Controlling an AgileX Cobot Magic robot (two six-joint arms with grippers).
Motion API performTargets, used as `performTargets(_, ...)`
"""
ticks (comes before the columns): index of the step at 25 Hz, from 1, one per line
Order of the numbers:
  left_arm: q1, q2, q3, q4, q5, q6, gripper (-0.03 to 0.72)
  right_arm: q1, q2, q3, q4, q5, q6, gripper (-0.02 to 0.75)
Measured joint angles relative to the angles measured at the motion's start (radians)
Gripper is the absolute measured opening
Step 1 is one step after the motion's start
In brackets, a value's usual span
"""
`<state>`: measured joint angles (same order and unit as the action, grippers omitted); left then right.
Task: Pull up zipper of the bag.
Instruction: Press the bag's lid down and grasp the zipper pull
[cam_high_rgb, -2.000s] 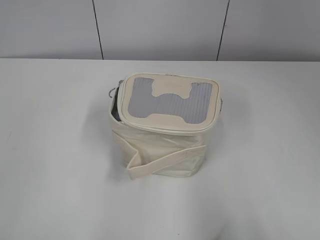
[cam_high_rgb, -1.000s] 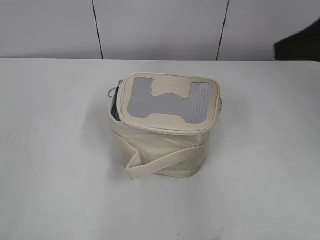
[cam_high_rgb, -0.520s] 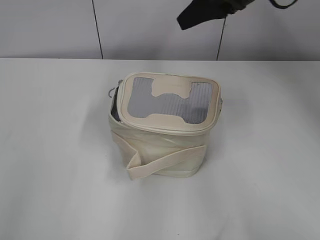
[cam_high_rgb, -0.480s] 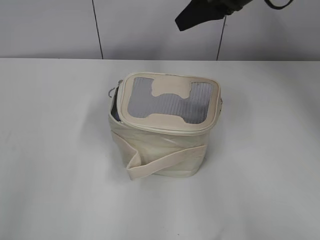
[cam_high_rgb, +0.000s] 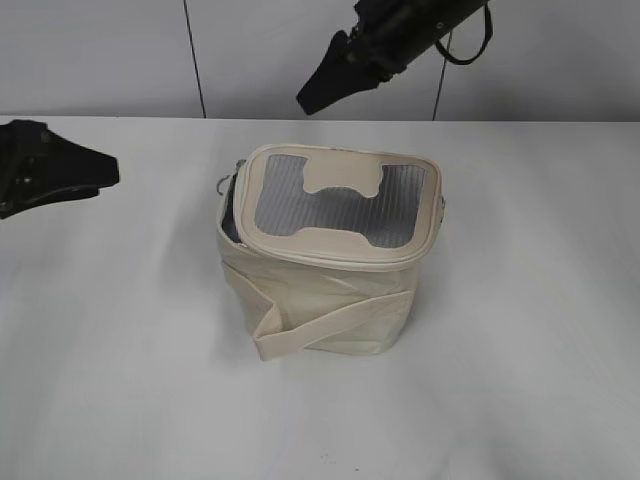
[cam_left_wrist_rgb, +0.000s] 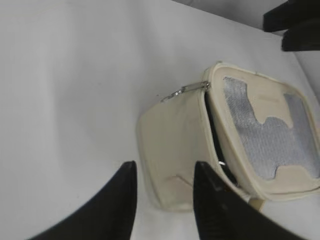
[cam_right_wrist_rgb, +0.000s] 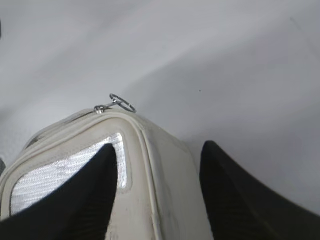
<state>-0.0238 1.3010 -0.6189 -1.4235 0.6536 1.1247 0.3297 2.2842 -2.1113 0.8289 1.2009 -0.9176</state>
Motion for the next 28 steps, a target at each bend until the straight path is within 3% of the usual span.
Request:
performTargets(4, 0.000, 0.197, -0.092, -0.148, 0.098, 0.151, 0.299, 0.032, 0.060, -0.038, 0.001, 0.002, 0.003, 0.428)
performTargets(8, 0.000, 0.322, -0.176, -0.214, 0.185, 0.217, 0.299, 0.038, 0.094, -0.050, 0.002, 0.008, 0.013, 0.430)
performTargets(23, 0.000, 0.420, -0.232, -0.234, 0.258, 0.274, 0.300, 0.075, 0.125, -0.055, -0.002, 0.009, 0.084, 0.431)
performTargets(28, 0.000, 0.420, -0.232, -0.234, 0.255, 0.283, 0.300, 0.089, 0.125, -0.058, -0.082, 0.009, 0.138, 0.414)
